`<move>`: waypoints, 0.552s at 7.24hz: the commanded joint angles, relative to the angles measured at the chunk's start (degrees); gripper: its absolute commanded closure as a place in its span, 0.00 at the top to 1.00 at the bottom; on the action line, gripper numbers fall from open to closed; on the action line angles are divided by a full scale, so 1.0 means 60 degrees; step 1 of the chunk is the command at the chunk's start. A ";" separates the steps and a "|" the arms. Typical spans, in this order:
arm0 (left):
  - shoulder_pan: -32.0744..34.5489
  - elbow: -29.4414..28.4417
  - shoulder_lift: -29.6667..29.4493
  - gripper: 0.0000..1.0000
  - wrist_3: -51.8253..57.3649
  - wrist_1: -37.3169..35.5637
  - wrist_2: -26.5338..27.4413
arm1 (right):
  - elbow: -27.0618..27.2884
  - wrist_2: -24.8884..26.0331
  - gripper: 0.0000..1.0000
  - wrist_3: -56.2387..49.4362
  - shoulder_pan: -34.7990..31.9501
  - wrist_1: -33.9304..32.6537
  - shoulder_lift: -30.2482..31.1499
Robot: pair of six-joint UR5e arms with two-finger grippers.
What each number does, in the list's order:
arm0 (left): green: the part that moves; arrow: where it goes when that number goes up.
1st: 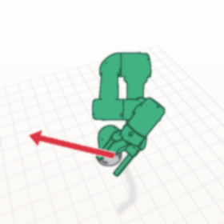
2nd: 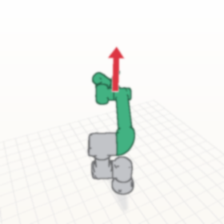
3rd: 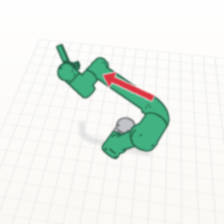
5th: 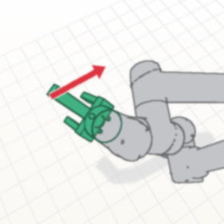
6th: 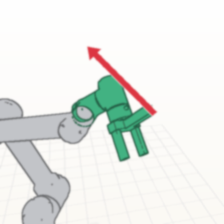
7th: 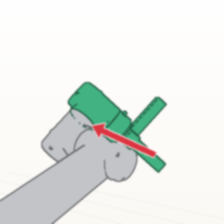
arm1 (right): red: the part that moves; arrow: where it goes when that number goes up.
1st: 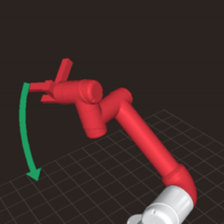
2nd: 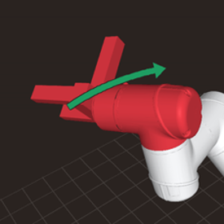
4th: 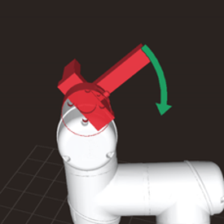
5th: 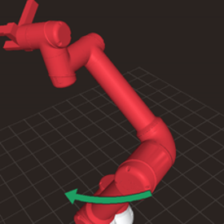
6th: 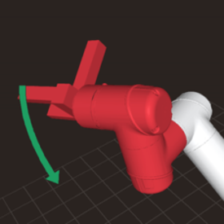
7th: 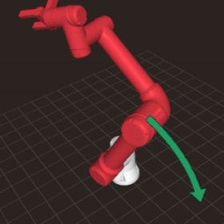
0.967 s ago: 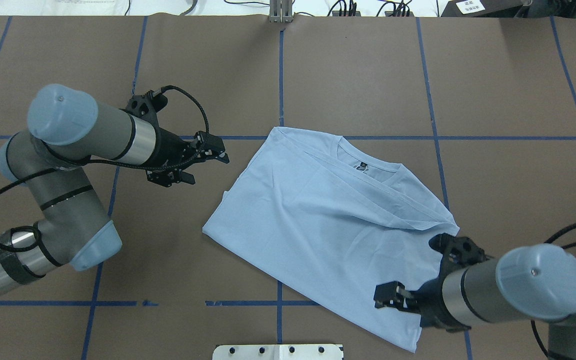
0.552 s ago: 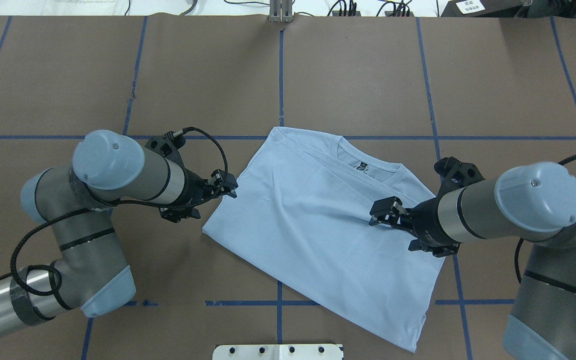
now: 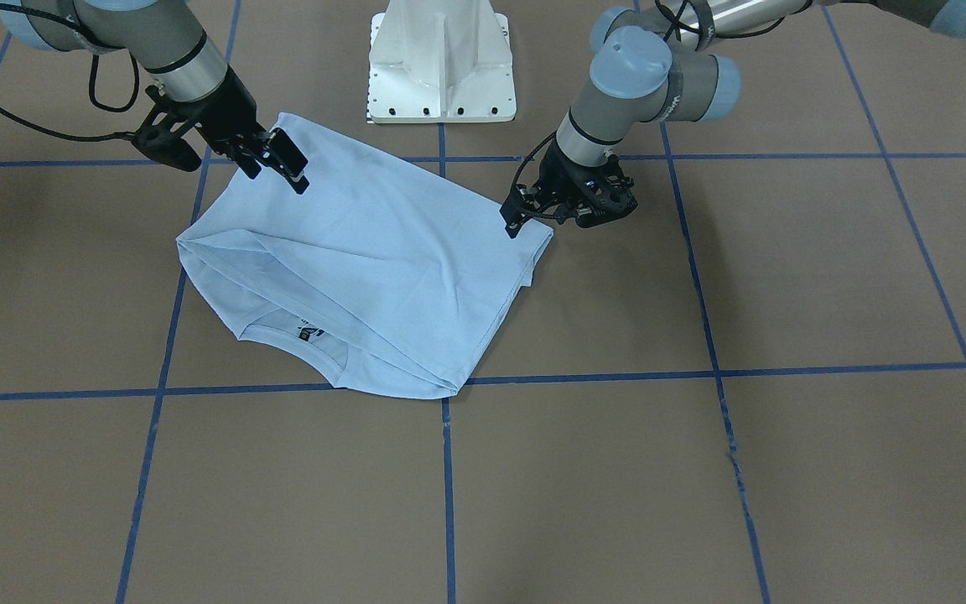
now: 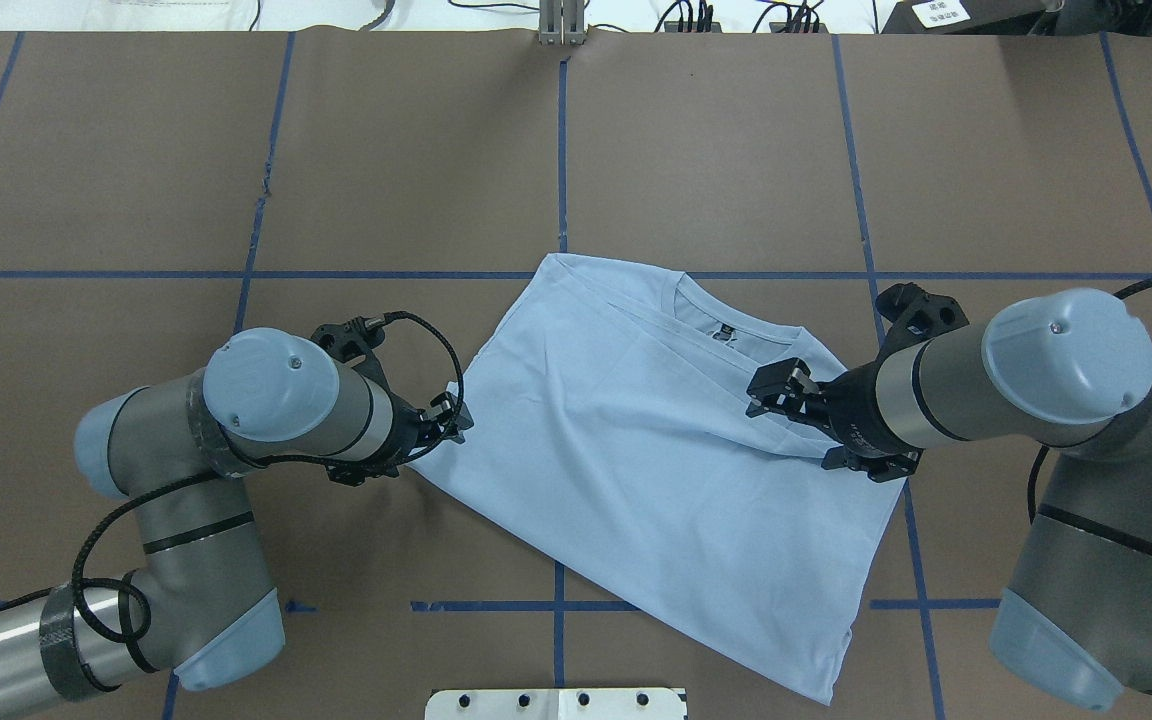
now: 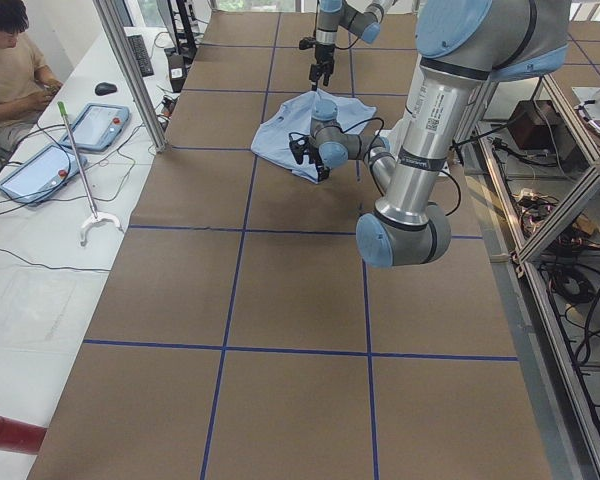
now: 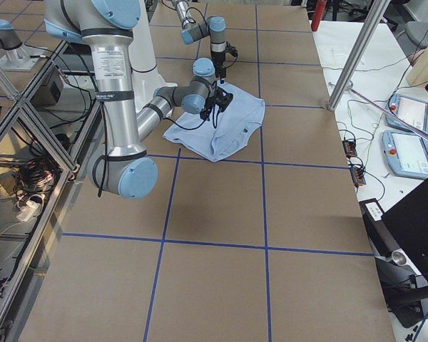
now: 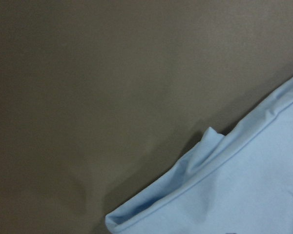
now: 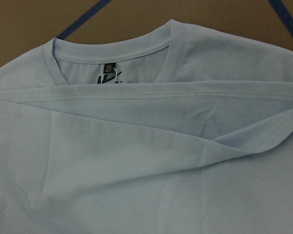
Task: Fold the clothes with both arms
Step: 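Move the left gripper to the shirt's near corner while the right presses the collar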
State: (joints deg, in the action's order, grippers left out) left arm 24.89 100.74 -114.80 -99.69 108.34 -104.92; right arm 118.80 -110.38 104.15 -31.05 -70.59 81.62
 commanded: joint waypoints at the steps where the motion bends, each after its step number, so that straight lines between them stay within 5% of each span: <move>1: -0.0076 -0.0047 0.0002 0.49 -0.0012 -0.0097 0.0186 | -0.0070 -0.0002 1.00 -0.0001 0.0004 0.0002 -0.0010; 2: -0.0076 -0.0134 0.0002 0.38 0.0003 -0.0257 0.0186 | -0.0084 0.0013 1.00 0.0014 0.0004 -0.0013 -0.0010; 3: -0.0076 -0.0149 0.0002 0.07 0.0003 -0.0258 0.0186 | -0.0098 0.0013 1.00 0.0014 0.0004 -0.0013 0.0004; 4: -0.0018 -0.0120 -0.0027 0.00 0.0018 -0.0287 0.0172 | -0.0099 0.0027 1.00 0.0029 0.0019 -0.0013 -0.0010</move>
State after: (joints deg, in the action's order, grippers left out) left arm 24.52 100.00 -114.83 -99.66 106.87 -103.84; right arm 118.26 -110.29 104.25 -30.99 -70.65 81.59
